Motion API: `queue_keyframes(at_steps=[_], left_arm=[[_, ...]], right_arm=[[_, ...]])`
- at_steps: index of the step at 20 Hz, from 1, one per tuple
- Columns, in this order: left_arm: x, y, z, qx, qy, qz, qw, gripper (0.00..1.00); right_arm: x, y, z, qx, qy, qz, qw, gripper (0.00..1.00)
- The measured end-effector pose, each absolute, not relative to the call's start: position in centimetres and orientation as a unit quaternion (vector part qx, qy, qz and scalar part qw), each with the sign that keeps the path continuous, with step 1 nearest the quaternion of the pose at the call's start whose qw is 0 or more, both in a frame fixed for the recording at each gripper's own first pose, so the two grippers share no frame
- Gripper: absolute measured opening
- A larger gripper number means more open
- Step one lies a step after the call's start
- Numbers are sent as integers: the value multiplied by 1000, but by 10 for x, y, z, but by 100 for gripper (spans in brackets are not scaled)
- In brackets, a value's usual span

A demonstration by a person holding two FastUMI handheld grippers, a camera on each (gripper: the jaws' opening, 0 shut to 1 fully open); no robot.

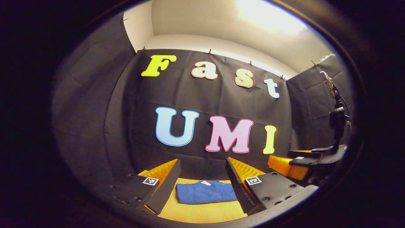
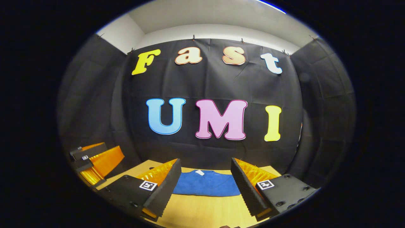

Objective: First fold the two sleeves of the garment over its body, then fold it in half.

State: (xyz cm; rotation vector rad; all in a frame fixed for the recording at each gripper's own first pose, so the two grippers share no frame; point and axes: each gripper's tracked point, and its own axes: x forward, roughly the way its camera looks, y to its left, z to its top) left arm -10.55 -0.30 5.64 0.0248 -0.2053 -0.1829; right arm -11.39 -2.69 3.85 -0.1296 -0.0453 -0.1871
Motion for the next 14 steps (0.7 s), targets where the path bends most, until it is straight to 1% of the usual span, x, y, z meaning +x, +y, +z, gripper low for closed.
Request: queue_keyframes(at_steps=[2,3,4,5,10,11,12,14], left_arm=[[-112,-5,47,25,-90,-83,992,80],[-112,-7,42,27,-84,-79,993,82],[-110,-10,39,27,-80,-81,993,80],[-112,-12,38,26,-80,-82,993,82],[-111,-11,38,33,-84,-74,993,82],[-111,-9,37,30,-82,-72,994,80],[-110,-9,35,25,-80,-73,994,82],[-110,-10,29,15,-73,-76,994,80]], right_arm=[[-122,-18,37,-86,-37,-82,992,98],[-123,-12,39,-86,-45,-74,993,98],[-123,-9,41,-81,-57,-67,993,98],[-123,-8,45,-74,-66,-63,993,98],[-130,-10,54,-28,-111,-54,992,98],[-132,-15,51,-26,-107,-59,992,98],[-133,-17,46,-21,-102,-57,993,98],[-133,-14,37,0,-88,-49,995,98]])
